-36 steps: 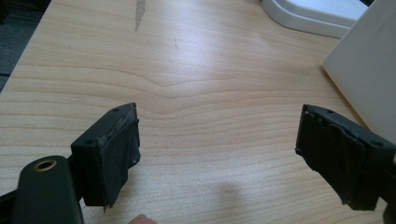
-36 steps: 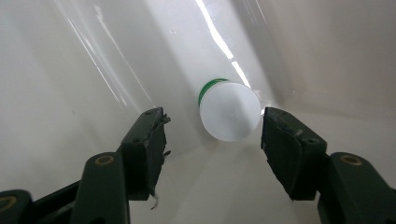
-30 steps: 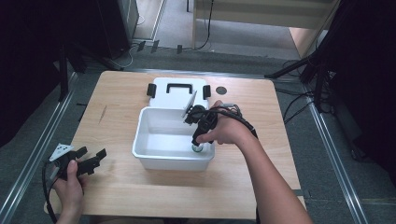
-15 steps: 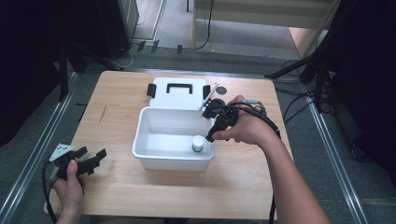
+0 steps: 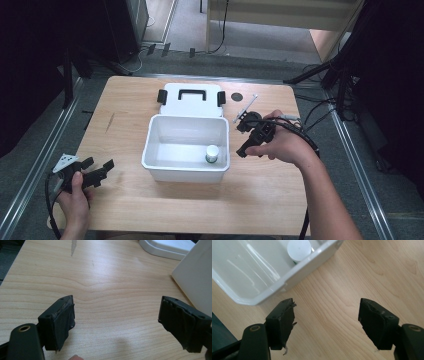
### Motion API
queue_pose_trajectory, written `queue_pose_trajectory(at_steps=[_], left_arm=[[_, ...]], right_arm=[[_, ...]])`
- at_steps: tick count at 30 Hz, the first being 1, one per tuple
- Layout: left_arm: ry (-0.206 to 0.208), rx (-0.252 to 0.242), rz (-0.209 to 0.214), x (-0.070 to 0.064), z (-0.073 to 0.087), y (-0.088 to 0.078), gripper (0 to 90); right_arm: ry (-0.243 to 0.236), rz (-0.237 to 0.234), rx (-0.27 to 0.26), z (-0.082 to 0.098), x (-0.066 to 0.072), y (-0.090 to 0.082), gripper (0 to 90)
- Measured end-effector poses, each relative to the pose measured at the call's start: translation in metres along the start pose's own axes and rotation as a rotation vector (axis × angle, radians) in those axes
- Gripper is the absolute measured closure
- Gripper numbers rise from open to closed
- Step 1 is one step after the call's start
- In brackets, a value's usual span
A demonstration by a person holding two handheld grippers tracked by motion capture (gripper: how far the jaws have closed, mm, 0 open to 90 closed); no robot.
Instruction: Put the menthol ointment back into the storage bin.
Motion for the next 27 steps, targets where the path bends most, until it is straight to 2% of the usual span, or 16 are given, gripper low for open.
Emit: queue_pose_trajectory(at_steps=[12, 27], left_arm=[[-0.001, 0.002, 0.001, 0.0, 0.0, 0.0, 14.3], [-0.002, 0.0, 0.001, 0.0, 0.0, 0.0, 14.3]], right_arm=[[0.073, -0.004, -0.016, 0.039, -0.008, 0.01, 29.3], [0.168, 0.013, -0.064, 0.088, -0.016, 0.021, 29.1]])
Point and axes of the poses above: each handheld gripper's, and its own axes: y roughly forward along the jaws, z roughly out of its underside, x roughly to its left, the point moved 1 cm from there along y, roughly forward along the jaws, and after that the axes turned 11 degrees about -y, right-handed, at the moved point
